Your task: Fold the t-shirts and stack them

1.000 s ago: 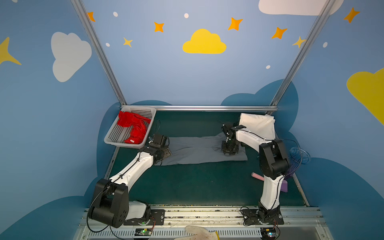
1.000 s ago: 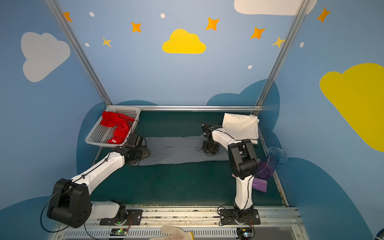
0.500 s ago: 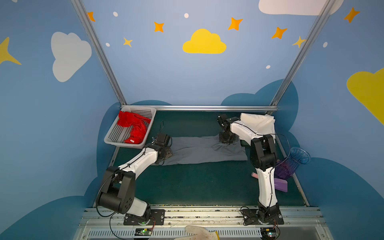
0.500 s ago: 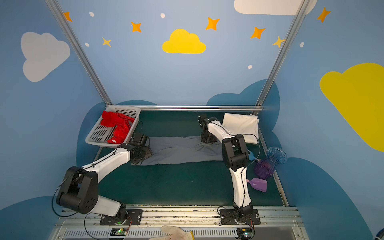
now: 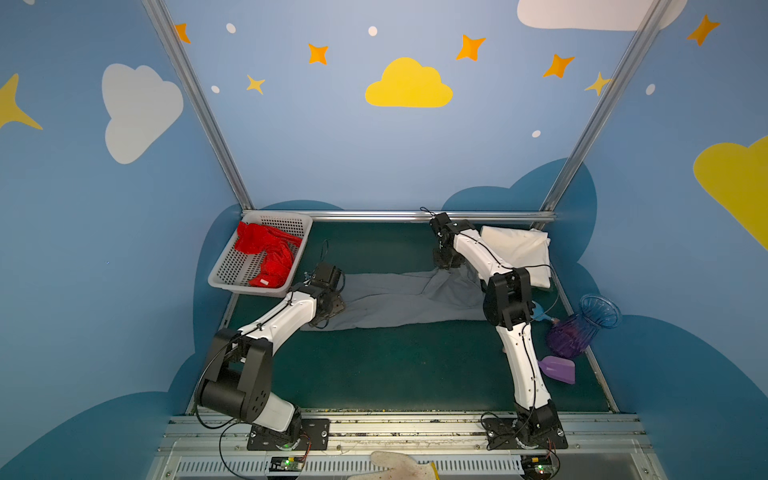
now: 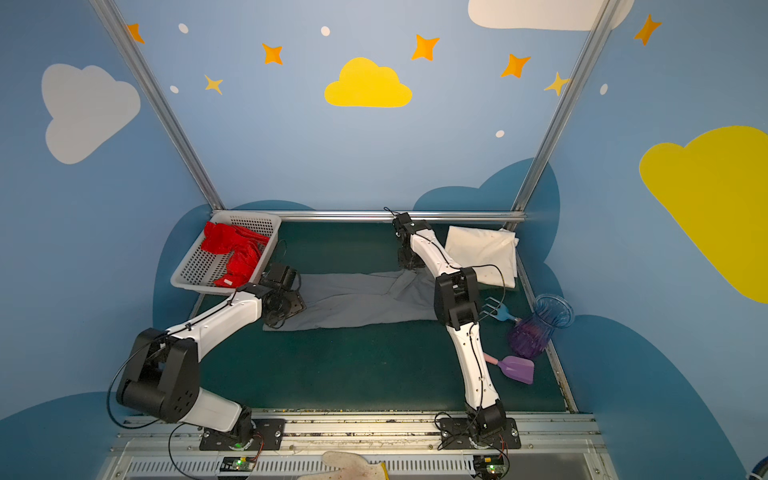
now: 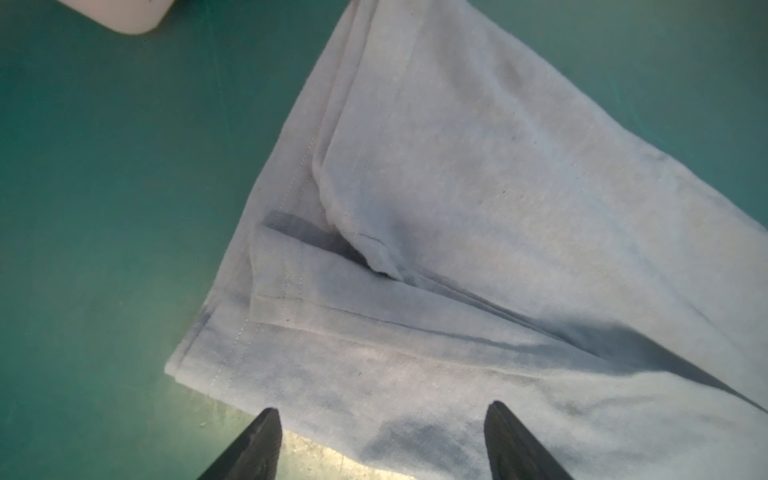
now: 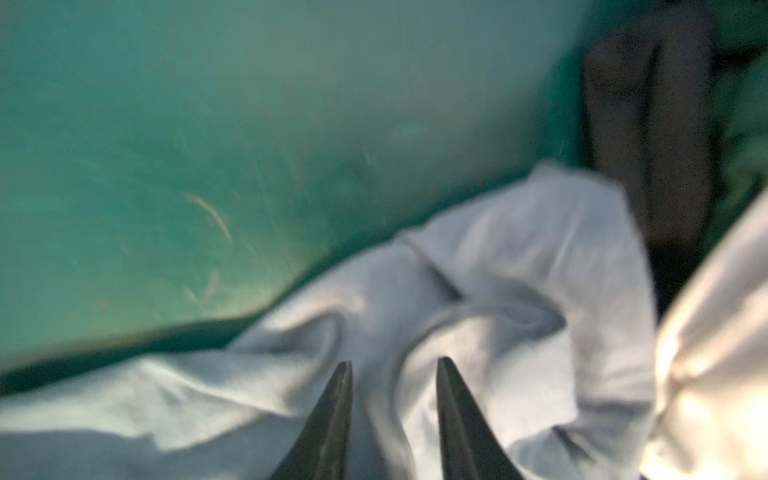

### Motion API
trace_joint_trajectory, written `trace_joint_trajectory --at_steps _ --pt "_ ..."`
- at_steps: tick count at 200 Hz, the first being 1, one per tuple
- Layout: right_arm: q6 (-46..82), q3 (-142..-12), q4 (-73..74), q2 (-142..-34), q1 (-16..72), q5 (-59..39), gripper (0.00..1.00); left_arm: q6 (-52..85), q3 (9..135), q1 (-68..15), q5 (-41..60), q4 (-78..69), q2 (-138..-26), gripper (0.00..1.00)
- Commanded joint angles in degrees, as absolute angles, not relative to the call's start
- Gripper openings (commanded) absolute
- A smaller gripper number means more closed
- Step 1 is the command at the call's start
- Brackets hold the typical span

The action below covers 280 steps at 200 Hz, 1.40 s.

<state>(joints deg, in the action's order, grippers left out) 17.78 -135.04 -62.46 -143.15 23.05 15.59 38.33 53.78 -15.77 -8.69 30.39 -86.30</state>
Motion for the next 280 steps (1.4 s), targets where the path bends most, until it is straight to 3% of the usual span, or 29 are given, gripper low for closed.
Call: trace_joint_trajectory --at_steps 1,15,32,41,73,104,115,147,166,180,212,280 --pt "16.17 -138.72 -65.92 -144.86 22.20 14.47 0.39 38.37 53.98 -15.69 -10.13 32.08 -84.32 0.76" --pt "16.25 -140.15 -66.31 -144.69 21.73 14.85 0.47 38.31 54.01 -15.66 -10.19 32.51 -83.86 0.76" --pt "17.27 -140.78 -67.10 -143.07 20.89 15.49 0.71 37.89 54.14 -15.68 -10.46 33.06 -83.03 0.76" --pt "17.77 -140.08 -67.28 -141.52 20.46 15.83 0.78 37.50 54.10 -15.82 -10.55 33.12 -82.54 0.77" --pt "19.02 -129.46 -64.51 -132.49 20.04 17.96 0.82 36.31 54.39 -15.70 -10.16 33.14 -82.02 0.77" --pt "20.61 -113.57 -58.33 -124.12 19.92 17.92 0.75 35.46 55.13 -17.09 -9.77 32.48 -82.08 0.77" --pt "21.04 -110.53 -57.06 -123.36 19.38 17.93 0.67 35.53 55.66 -17.27 -9.15 32.20 -82.02 0.77" --pt "19.62 -111.56 -56.67 -126.16 18.71 14.65 0.40 35.09 57.02 -18.12 -7.40 31.53 -82.16 0.77" --pt "18.34 -113.41 -56.43 -128.25 18.96 12.31 0.35 34.98 57.69 -18.53 -6.30 31.55 -82.32 0.77" --pt "18.53 -115.14 -57.12 -130.40 18.98 12.05 0.25 35.37 57.82 -18.54 -5.76 31.62 -82.35 0.77" --pt "17.93 -120.32 -59.13 -135.58 18.92 13.67 0.23 35.62 57.39 -18.54 -5.95 32.05 -81.19 0.77" --pt "17.74 -132.31 -67.44 -142.05 17.42 27.25 0.24 35.64 57.22 -18.46 -7.12 34.01 -80.16 0.78"
